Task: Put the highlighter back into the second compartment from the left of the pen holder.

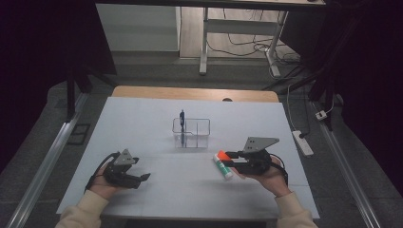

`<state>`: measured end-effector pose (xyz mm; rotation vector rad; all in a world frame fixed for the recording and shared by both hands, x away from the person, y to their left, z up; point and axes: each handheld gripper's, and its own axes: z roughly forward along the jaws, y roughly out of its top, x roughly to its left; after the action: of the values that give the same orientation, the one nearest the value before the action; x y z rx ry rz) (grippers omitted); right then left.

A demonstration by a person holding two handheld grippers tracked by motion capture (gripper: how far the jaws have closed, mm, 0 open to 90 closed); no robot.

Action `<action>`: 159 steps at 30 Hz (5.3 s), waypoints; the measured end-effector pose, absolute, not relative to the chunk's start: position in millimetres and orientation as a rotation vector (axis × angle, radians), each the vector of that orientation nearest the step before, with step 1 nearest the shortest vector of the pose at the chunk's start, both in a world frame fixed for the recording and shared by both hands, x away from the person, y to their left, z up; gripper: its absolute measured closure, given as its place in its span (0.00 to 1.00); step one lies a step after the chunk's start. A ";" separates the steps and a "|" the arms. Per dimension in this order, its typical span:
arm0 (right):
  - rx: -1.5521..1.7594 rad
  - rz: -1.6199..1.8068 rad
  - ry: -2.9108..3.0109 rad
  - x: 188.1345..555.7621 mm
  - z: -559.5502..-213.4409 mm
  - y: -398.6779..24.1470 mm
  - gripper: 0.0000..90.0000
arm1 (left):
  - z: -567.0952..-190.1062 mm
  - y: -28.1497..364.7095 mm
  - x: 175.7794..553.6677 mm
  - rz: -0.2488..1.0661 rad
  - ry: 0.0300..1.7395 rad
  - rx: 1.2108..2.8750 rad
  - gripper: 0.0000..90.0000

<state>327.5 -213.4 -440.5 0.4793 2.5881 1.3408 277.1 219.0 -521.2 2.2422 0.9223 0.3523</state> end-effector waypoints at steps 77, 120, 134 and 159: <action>0.564 1.572 2.122 351.6 -401.0 -173.2 0.74 | -520.0 217.6 279.5 0.356 0.934 2.222 0.20; 0.596 1.631 2.081 395.3 -403.4 -127.9 0.74 | -519.8 217.3 279.5 0.349 0.930 2.224 0.20; 0.653 1.675 2.075 417.6 -413.1 -111.2 0.74 | -520.1 218.8 280.0 0.341 0.931 2.221 0.20; 0.673 1.733 2.053 441.2 -433.6 -77.0 0.74 | -521.0 220.0 280.8 0.336 0.933 2.224 0.20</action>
<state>441.2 -77.0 -433.6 0.6727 2.0527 1.7330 280.8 220.0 -521.0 2.2242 0.9325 0.3357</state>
